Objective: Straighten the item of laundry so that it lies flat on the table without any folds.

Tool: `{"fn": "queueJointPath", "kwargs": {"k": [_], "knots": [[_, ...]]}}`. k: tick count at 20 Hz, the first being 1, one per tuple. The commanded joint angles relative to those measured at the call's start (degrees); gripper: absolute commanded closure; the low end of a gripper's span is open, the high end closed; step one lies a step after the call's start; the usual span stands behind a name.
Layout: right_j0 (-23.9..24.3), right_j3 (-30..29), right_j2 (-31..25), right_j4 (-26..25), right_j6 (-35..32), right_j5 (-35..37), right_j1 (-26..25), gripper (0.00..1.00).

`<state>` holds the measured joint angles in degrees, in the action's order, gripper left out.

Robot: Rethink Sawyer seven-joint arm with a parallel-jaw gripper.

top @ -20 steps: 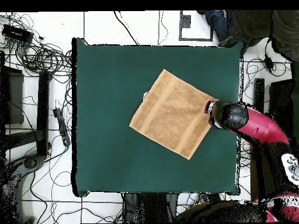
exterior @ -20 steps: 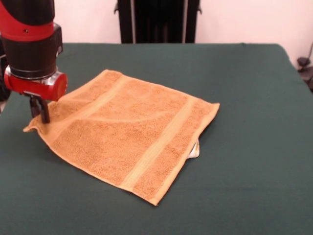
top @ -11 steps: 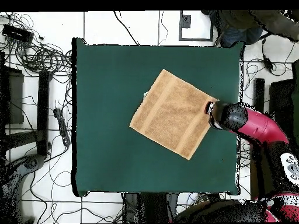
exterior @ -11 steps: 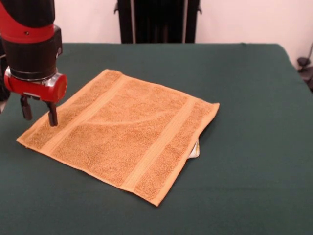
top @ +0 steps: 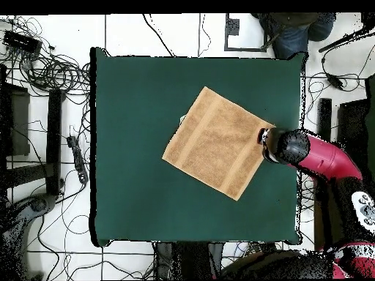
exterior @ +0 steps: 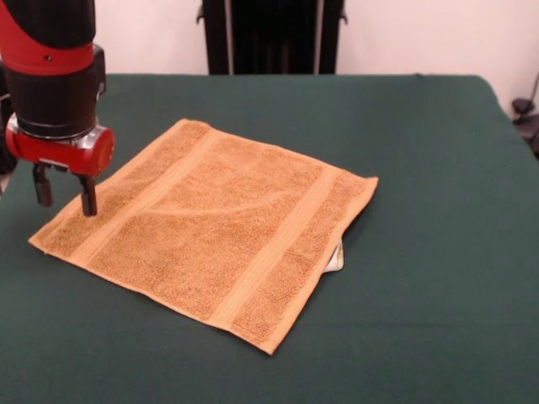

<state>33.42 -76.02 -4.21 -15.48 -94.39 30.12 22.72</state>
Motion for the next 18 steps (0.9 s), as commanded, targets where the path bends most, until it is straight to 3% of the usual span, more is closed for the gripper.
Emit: {"fn": "queueJointPath", "kwargs": {"k": [1, 18], "knots": [[-3.0, 0.5, -4.9, -1.1, 0.4, 2.8, -1.7, 0.00], [-4.7, 1.1, -4.8, -0.8, -0.3, 4.4, -0.3, 0.00]]}}
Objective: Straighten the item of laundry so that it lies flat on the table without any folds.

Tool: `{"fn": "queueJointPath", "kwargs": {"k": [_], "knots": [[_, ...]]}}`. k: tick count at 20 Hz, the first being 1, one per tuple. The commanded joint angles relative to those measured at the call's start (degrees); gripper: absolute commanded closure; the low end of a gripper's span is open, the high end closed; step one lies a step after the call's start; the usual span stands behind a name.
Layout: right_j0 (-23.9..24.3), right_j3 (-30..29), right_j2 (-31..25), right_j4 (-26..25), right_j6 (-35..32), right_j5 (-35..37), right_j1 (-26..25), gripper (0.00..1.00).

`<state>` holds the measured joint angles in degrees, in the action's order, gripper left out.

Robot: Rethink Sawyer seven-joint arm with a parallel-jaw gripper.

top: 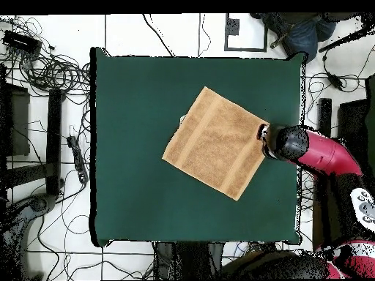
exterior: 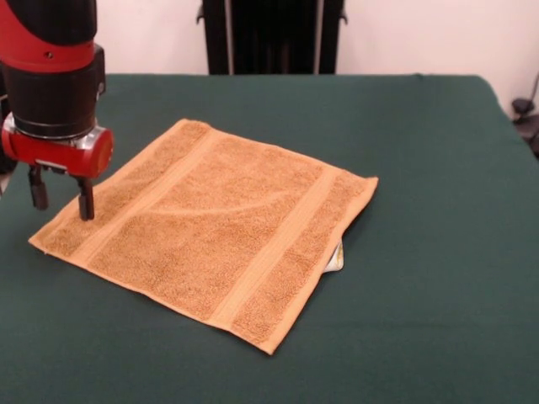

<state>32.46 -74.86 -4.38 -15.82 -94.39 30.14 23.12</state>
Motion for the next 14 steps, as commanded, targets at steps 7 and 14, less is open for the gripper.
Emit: {"fn": "queueJointPath", "kwargs": {"k": [7, 14], "knots": [[-4.4, -0.1, -4.7, -0.7, -0.3, 3.5, 0.0, 0.00], [-4.6, -0.5, -5.2, -0.1, -0.8, 3.3, 0.6, 0.00]]}}
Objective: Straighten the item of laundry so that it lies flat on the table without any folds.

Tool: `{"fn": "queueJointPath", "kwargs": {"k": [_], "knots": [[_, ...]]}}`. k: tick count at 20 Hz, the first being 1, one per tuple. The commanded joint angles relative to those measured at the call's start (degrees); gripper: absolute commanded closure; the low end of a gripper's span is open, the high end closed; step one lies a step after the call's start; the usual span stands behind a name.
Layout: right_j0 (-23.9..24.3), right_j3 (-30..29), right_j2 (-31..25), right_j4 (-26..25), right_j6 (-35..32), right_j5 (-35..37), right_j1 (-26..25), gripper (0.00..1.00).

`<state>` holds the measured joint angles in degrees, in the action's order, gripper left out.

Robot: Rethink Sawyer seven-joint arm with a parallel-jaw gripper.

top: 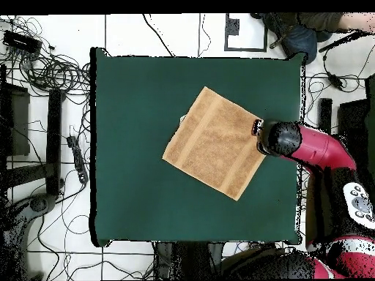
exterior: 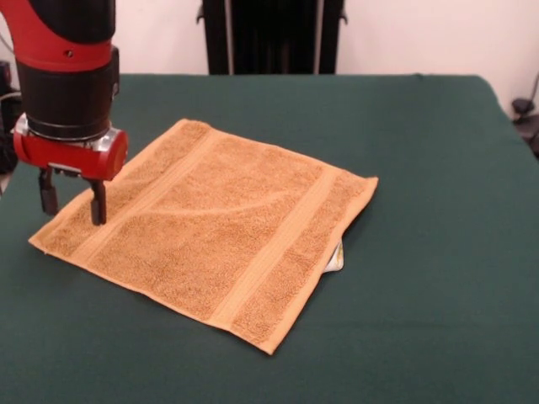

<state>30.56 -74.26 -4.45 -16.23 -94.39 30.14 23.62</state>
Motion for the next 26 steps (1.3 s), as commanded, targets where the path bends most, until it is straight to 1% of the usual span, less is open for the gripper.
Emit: {"fn": "queueJointPath", "kwargs": {"k": [1, 15, 16, 18, 26], "knots": [[-2.6, -1.4, -5.3, 0.6, -1.1, 3.2, 0.3, 0.00], [-2.7, -0.5, -5.0, 1.6, -2.4, 5.2, 0.5, 0.00], [-2.8, -0.4, -4.8, 1.0, -2.1, 4.4, 0.7, 0.00], [-2.8, -1.0, -4.7, 1.7, -3.3, 4.3, 0.9, 0.00], [-2.9, -1.3, -4.4, 1.3, -3.4, 3.7, 0.9, 0.00]]}}
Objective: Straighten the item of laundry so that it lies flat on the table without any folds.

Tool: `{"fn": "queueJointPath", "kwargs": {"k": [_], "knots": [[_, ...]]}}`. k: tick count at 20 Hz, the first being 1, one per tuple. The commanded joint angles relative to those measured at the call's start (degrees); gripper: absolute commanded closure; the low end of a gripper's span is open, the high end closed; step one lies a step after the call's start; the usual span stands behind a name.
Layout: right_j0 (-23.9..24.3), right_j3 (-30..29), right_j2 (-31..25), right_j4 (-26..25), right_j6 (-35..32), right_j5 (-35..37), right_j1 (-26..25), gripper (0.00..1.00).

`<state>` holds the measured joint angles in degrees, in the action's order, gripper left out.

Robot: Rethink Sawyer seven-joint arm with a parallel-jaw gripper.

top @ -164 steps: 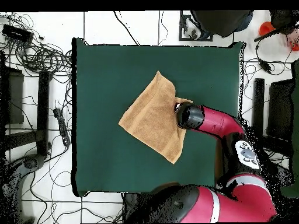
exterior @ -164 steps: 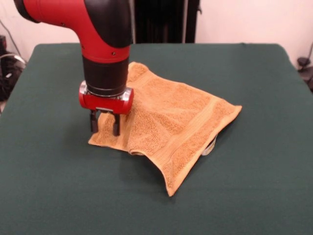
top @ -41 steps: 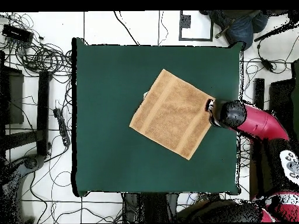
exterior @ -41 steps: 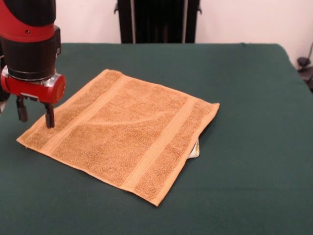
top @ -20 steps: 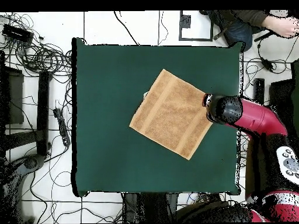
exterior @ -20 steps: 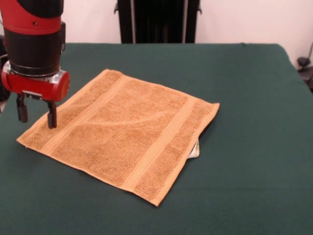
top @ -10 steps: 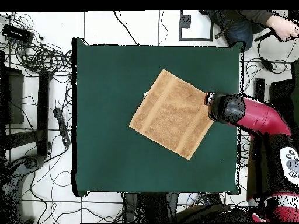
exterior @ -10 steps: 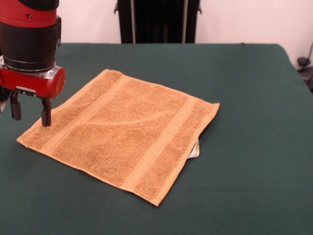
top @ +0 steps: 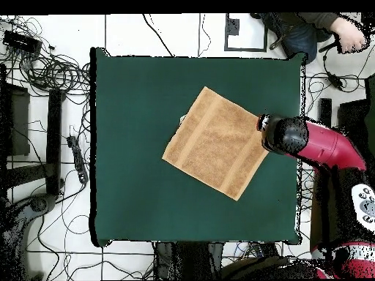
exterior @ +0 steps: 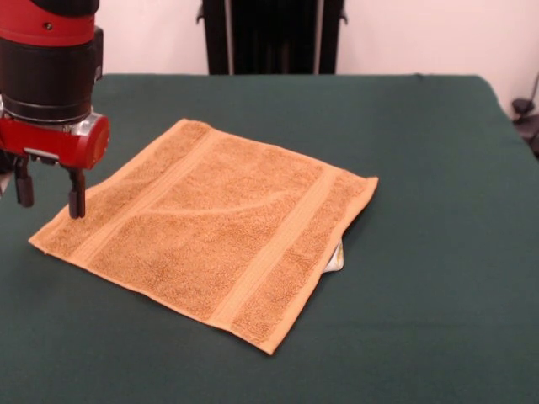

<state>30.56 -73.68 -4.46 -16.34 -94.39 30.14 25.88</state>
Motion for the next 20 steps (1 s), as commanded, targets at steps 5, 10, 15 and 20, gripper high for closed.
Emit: {"fn": "queueJointPath", "kwargs": {"k": [5, 10, 15, 20], "knots": [[-3.0, -1.7, -4.0, 1.5, -3.7, 4.2, -1.4, 0.00], [-3.1, -1.7, -4.0, 1.5, -4.0, 3.7, -1.5, 0.00], [-3.2, -1.6, -3.9, 1.4, -4.0, 3.7, -1.5, 0.00], [-3.3, -1.3, -3.8, 1.3, -4.0, 3.9, -1.6, 0.00]]}}
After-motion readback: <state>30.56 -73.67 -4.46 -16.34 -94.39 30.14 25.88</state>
